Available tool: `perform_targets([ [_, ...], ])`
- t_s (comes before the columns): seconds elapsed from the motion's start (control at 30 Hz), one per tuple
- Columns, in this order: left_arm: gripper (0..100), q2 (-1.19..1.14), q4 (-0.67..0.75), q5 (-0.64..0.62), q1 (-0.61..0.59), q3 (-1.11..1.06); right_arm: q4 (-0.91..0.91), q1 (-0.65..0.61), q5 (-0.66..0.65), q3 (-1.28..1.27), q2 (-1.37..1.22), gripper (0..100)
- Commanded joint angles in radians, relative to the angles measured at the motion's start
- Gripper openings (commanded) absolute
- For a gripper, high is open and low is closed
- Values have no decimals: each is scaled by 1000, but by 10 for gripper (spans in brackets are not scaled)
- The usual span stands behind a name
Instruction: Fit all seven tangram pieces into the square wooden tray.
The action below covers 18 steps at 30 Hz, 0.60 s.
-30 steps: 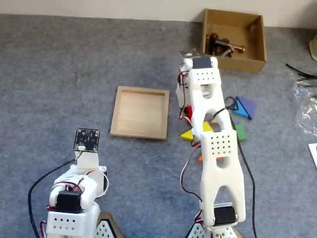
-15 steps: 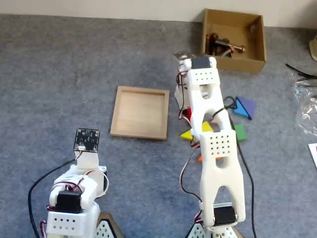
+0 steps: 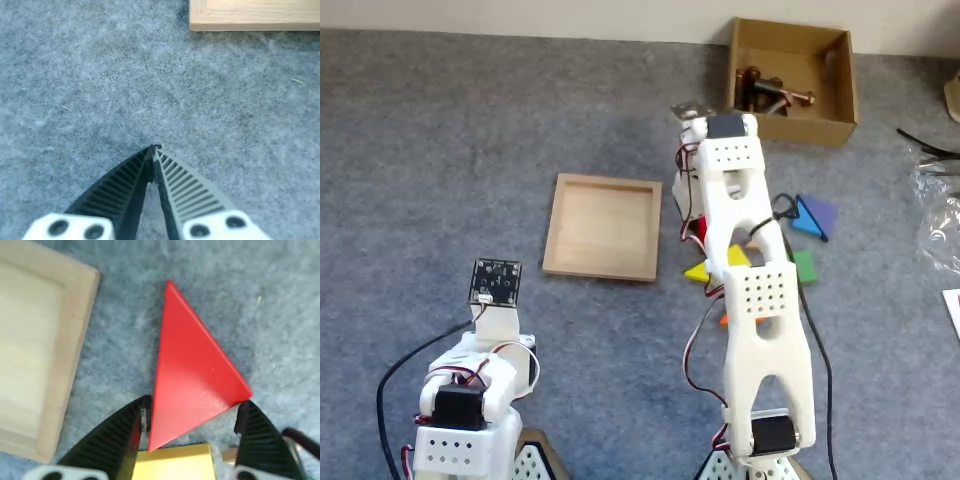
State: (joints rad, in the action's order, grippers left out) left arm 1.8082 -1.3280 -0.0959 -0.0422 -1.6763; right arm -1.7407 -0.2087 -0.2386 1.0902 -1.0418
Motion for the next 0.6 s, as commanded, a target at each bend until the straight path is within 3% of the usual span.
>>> perform_targets([
  [0.0,5,7,3,-6,18,-19,-15,-7,-9,54,97,260],
  [0.57,5,7,3,-6,18,-19,-5,18,32,108,117,315],
])
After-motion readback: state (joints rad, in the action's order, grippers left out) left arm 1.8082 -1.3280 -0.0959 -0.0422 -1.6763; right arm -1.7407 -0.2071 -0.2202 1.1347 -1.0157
